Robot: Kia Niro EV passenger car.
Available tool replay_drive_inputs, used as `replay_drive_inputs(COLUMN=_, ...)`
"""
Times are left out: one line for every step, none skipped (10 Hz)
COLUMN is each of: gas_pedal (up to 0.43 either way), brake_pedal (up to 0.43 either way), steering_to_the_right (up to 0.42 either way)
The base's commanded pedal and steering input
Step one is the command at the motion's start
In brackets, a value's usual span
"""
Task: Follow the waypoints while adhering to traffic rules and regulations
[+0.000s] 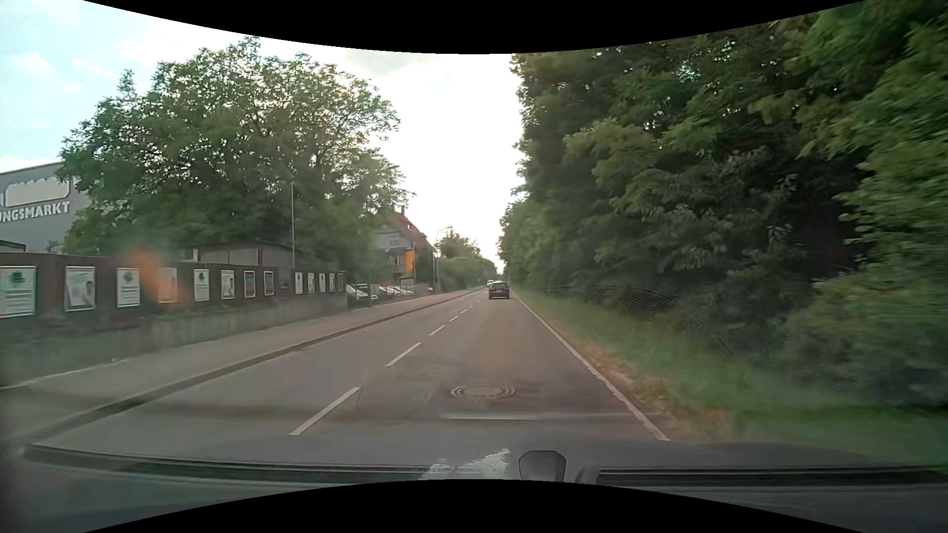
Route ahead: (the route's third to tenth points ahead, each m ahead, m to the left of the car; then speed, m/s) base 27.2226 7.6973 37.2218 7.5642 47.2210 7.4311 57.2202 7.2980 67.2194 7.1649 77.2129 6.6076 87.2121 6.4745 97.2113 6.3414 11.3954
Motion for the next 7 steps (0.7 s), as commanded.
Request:
replay_drive_inputs(gas_pedal=0.098, brake_pedal=0.000, steering_to_the_right=-0.001)
replay_drive_inputs(gas_pedal=0.098, brake_pedal=0.000, steering_to_the_right=-0.002)
replay_drive_inputs(gas_pedal=0.098, brake_pedal=0.000, steering_to_the_right=-0.003)
replay_drive_inputs(gas_pedal=0.098, brake_pedal=0.000, steering_to_the_right=-0.002)
replay_drive_inputs(gas_pedal=0.087, brake_pedal=0.000, steering_to_the_right=-0.003)
replay_drive_inputs(gas_pedal=0.087, brake_pedal=0.000, steering_to_the_right=-0.003)
replay_drive_inputs(gas_pedal=0.087, brake_pedal=0.000, steering_to_the_right=-0.003)
